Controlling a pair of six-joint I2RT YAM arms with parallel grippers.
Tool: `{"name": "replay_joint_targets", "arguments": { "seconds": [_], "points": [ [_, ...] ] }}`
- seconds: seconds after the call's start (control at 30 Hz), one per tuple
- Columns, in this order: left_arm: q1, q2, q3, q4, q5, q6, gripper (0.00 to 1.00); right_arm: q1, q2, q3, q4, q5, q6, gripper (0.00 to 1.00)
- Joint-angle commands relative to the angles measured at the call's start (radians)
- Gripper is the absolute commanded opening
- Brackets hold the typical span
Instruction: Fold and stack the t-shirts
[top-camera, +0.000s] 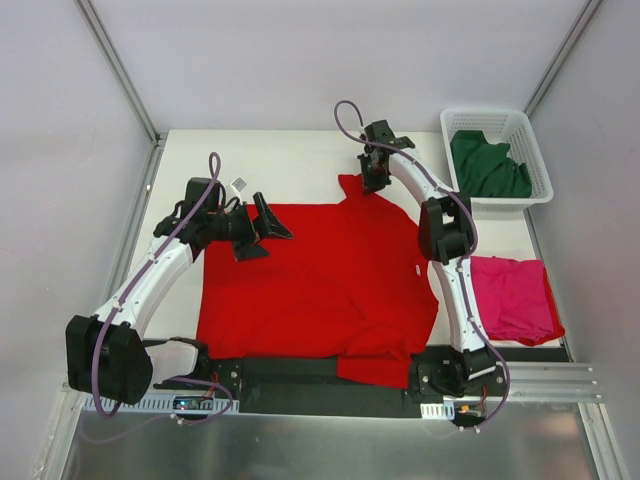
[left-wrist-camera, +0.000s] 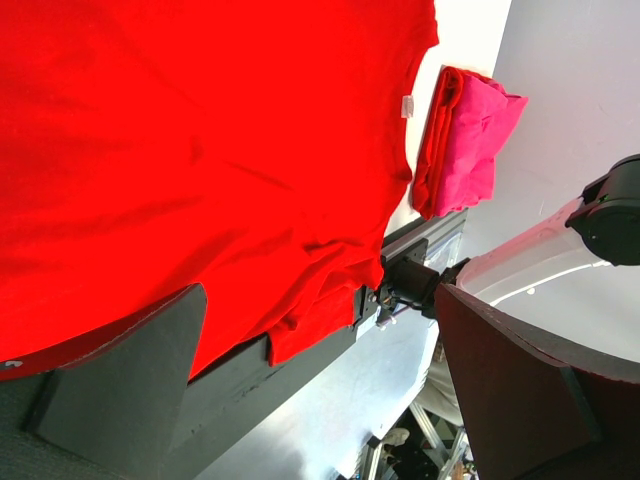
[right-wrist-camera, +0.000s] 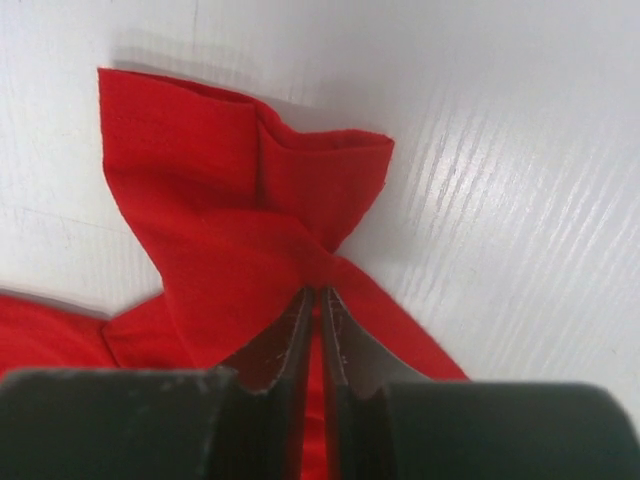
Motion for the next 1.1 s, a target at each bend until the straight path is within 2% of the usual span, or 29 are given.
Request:
{"name": "replay_joint_targets", "arguments": {
  "seconds": [0.0, 0.03, 0.57, 0.87, 0.9, 0.97, 1.0, 1.07],
  "points": [
    [-0.01, -0.021, 0.001, 0.022, 0.008, -0.015, 0.99, 0.003, -0.03, 0.046, -0.014, 0.009, 0.004, 0.05],
    [-0.01, -0.024, -0.001, 0.02, 0.009, -0.015, 0.99, 0.003, -0.041, 0.046, -0.017, 0.012, 0.001, 0.01],
    [-0.011, -0.034, 0.007, 0.023, 0.009, -0.015, 0.99, -0.052, -0.22, 0.029, -0.043, 0.118, -0.048, 0.01],
    [-0.011, -0.051, -0.012, 0.031, 0.02, -0.021, 0.99, -0.101, -0.25, -0.003, -0.063, 0.179, -0.062, 0.02],
    [-0.011, -0.052, -0.012, 0.033, 0.023, -0.021, 1.0, -0.101, -0.248, -0.014, -0.08, 0.185, -0.061, 0.18],
    [-0.011, -0.054, -0.013, 0.033, 0.024, -0.019, 0.99, -0.101, -0.243, -0.017, -0.106, 0.199, -0.048, 0.36],
    [-0.011, -0.054, -0.013, 0.031, 0.026, -0.019, 0.99, -0.101, -0.239, -0.02, -0.126, 0.201, -0.045, 0.55],
    [-0.011, -0.052, -0.013, 0.034, 0.029, -0.019, 0.99, -0.101, -0.237, -0.024, -0.14, 0.204, -0.039, 0.64]
  ]
}}
